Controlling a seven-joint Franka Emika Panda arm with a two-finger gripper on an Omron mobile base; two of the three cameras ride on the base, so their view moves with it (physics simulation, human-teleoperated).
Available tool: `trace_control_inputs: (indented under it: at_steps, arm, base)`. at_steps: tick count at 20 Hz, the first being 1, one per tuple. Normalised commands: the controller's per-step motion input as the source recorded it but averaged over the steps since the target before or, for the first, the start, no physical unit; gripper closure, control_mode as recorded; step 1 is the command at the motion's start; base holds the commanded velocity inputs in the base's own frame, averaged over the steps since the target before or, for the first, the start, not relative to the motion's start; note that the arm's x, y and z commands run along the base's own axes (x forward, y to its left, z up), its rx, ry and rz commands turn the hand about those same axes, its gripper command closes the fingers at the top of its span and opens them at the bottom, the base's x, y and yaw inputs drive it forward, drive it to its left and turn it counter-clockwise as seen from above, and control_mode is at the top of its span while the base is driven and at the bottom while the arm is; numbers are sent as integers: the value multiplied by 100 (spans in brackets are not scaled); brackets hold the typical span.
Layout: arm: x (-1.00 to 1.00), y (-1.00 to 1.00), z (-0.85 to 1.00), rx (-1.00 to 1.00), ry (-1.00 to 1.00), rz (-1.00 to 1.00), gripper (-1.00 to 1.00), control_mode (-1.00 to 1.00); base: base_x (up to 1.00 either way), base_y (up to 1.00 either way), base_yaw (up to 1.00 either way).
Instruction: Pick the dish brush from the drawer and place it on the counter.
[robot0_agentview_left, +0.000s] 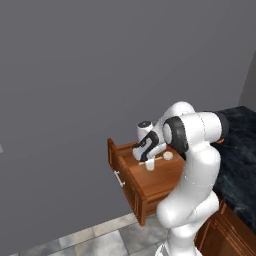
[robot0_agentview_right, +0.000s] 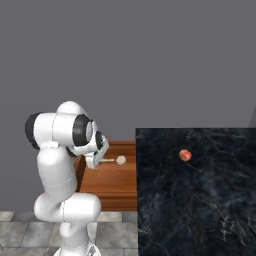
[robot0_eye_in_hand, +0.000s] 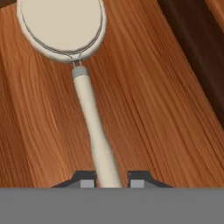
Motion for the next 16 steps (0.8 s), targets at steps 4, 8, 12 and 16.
trace_control_inputs:
  at_steps: [4,8,12,16]
  arm:
    - [-5,34,100,-2,-1,32,100,-100]
    - [0,-24,100,2,-11,17,100,-100]
    - [0,-47,100,7,-22,0,100,-100]
    - [0,-95,98,16,-26,-5,100,-100]
  base:
    - [0,0,0]
    - [0,0,0]
    - [0,0,0]
    - [0,0,0]
